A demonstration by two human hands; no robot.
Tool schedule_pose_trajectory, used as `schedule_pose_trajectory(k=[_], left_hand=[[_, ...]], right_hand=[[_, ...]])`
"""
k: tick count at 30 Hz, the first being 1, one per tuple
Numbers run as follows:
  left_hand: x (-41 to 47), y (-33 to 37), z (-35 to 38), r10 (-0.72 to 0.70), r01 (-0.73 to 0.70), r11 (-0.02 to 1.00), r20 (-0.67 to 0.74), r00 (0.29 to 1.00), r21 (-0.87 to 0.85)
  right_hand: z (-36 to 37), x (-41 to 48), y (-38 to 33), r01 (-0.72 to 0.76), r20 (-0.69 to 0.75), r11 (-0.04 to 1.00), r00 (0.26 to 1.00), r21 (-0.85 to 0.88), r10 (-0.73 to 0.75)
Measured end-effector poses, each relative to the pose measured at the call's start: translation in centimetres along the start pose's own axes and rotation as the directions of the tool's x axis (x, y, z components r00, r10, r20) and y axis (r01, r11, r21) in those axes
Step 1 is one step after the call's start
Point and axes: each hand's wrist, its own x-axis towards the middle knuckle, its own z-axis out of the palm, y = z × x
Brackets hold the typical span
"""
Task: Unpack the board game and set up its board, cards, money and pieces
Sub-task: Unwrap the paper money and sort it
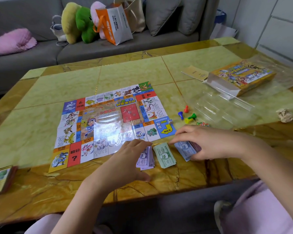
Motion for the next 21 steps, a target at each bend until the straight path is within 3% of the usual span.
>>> schedule_pose_trajectory(k=[10, 21], left_hand=[[0.4, -0.6, 0.3, 0.061, -0.062, 0.998, -0.041, 0.997, -0.022], [0.4, -0.3, 0.6, 0.028, -0.029, 0.999, -0.043, 0.999, -0.016]], right_hand=[[-0.1, -0.3, -1.5, -0.005, 0.005, 1.0, 1.0, -0.022, 0.005], [0.4, -1.0, -2.2, -0.009, -0.002, 0.999, 1.0, -0.033, 0.009]])
